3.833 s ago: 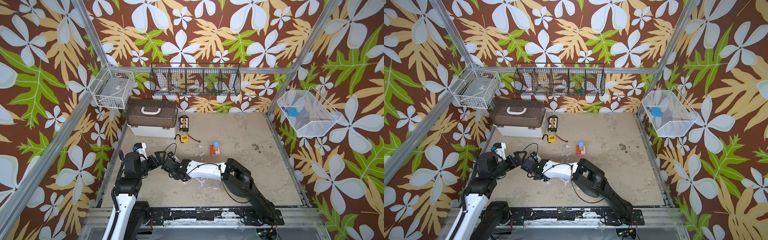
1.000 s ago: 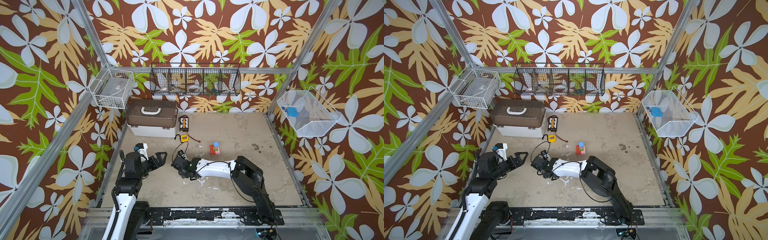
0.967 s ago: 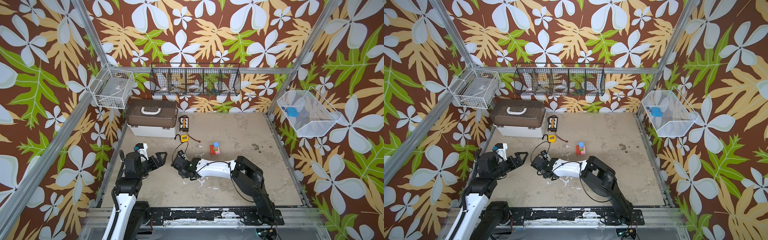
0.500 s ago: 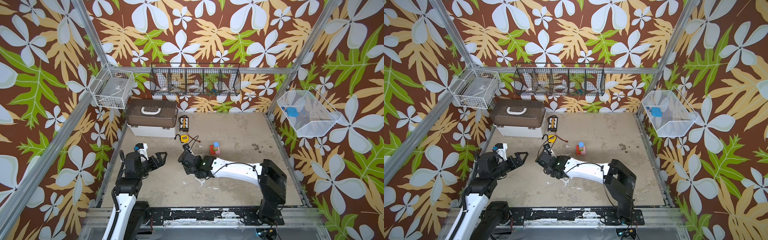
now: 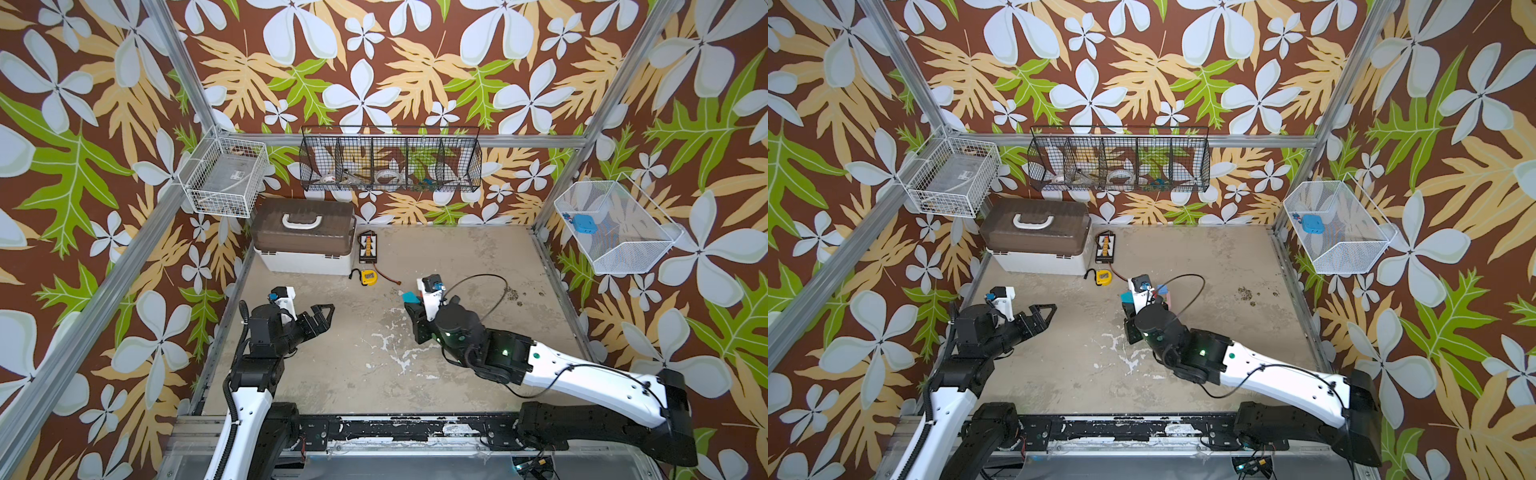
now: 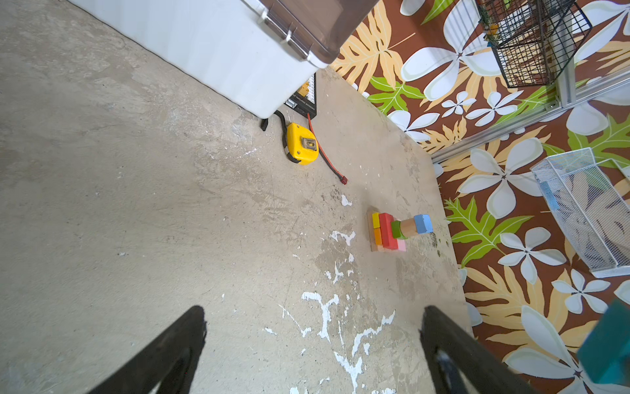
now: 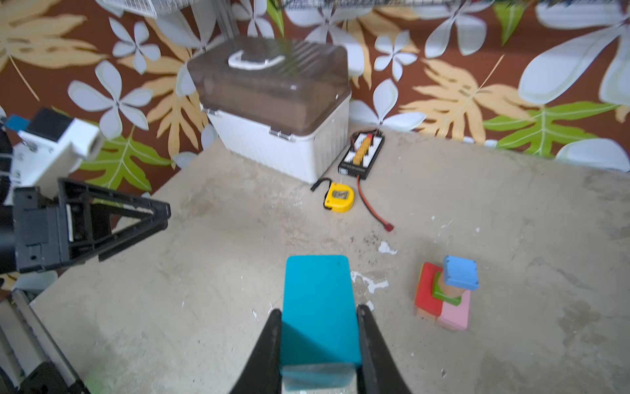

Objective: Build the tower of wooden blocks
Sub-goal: 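Lift the teal block and carry it above the tower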

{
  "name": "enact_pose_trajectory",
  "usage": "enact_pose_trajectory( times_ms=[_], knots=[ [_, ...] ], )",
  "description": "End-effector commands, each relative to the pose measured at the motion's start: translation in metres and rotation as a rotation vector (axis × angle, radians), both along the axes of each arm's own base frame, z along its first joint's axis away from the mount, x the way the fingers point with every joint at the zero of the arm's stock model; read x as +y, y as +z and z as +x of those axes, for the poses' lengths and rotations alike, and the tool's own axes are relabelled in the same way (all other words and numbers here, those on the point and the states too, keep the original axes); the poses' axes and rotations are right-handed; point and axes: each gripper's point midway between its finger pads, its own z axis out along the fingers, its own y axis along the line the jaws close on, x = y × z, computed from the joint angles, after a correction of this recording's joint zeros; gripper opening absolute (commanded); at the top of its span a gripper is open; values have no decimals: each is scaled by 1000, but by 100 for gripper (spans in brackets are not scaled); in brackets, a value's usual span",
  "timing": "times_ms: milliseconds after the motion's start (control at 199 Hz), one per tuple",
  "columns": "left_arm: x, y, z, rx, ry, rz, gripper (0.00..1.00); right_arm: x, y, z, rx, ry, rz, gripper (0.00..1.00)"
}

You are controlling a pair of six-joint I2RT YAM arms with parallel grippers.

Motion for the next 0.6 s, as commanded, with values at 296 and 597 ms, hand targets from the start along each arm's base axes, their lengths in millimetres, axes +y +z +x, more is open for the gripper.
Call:
enact_pose_trajectory(
  times_ms=[296, 597],
  knots=[
    [-3, 5, 1, -27, -20, 0, 100, -59, 104, 16, -231, -90, 41, 0],
    [-3, 5, 1, -29, -22, -1, 100, 2, 48, -14, -457, 378, -264, 0]
  ],
)
